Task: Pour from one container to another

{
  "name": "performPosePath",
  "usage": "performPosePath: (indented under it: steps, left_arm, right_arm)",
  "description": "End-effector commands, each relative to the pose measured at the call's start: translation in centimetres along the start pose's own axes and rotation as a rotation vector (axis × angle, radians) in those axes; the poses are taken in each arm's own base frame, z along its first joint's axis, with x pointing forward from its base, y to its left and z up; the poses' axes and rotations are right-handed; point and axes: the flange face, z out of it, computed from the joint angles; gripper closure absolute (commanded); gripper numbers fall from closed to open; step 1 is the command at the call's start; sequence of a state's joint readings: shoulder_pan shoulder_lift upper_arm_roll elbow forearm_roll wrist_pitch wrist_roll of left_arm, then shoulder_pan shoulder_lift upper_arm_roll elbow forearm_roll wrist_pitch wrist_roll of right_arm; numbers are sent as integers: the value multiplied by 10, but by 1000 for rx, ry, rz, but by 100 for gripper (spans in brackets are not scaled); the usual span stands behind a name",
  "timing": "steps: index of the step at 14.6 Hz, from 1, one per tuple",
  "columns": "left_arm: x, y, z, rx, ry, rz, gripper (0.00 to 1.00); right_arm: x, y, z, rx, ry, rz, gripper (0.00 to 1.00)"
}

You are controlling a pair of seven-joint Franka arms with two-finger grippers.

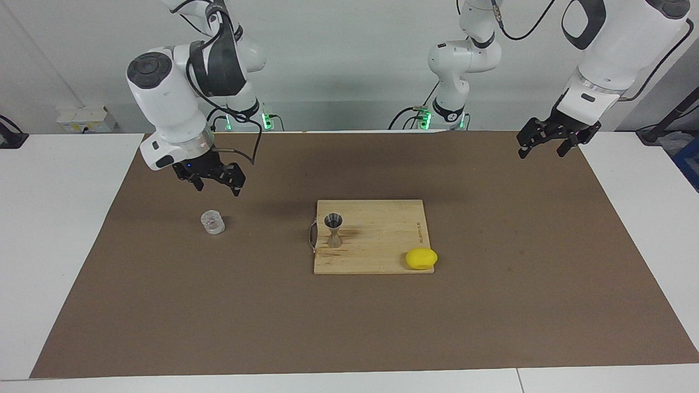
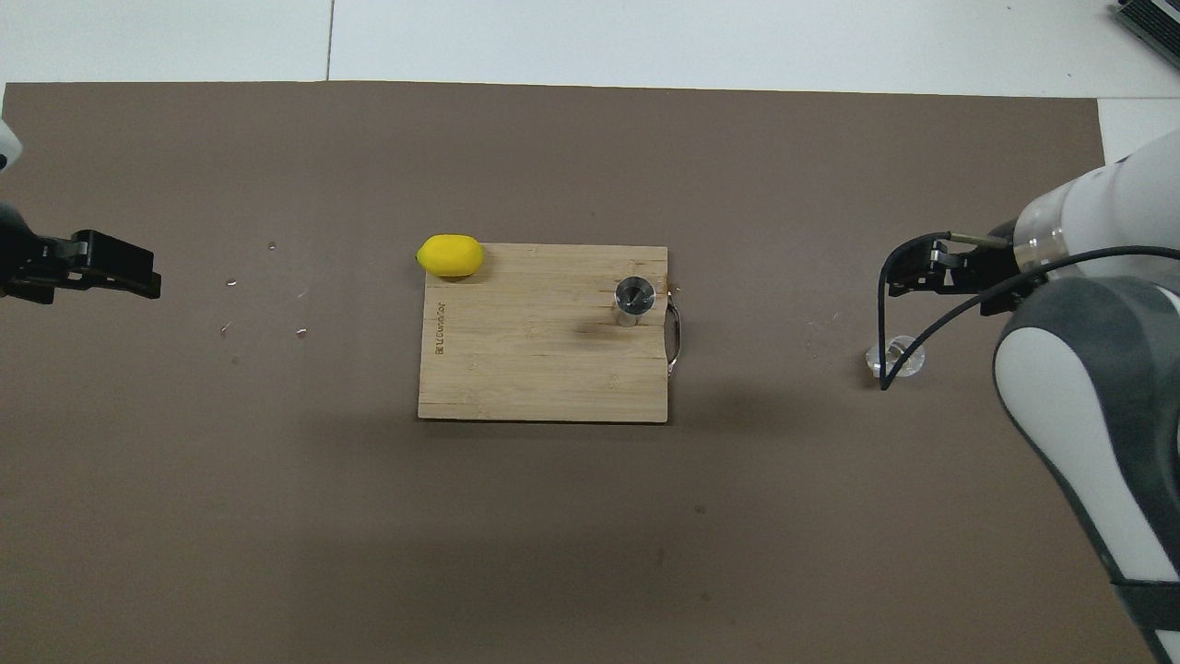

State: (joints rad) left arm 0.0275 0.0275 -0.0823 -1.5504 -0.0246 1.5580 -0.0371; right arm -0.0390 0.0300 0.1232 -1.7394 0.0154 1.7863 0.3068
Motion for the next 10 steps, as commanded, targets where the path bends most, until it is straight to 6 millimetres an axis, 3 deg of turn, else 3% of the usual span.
performPosePath:
  steps: [1,3,10]
  left_arm:
    - [-3,0,1,13,3,-1,0]
    - [-3,0,1,13,3,-1,0]
    - [-3,0,1,13,3,-1,0]
  right_arm:
    - [-1,16,-31,-17,10,2,0]
    - [-2,27,-43,-33,16,17,0]
    - [-7,37,-71,-44,16,30,0]
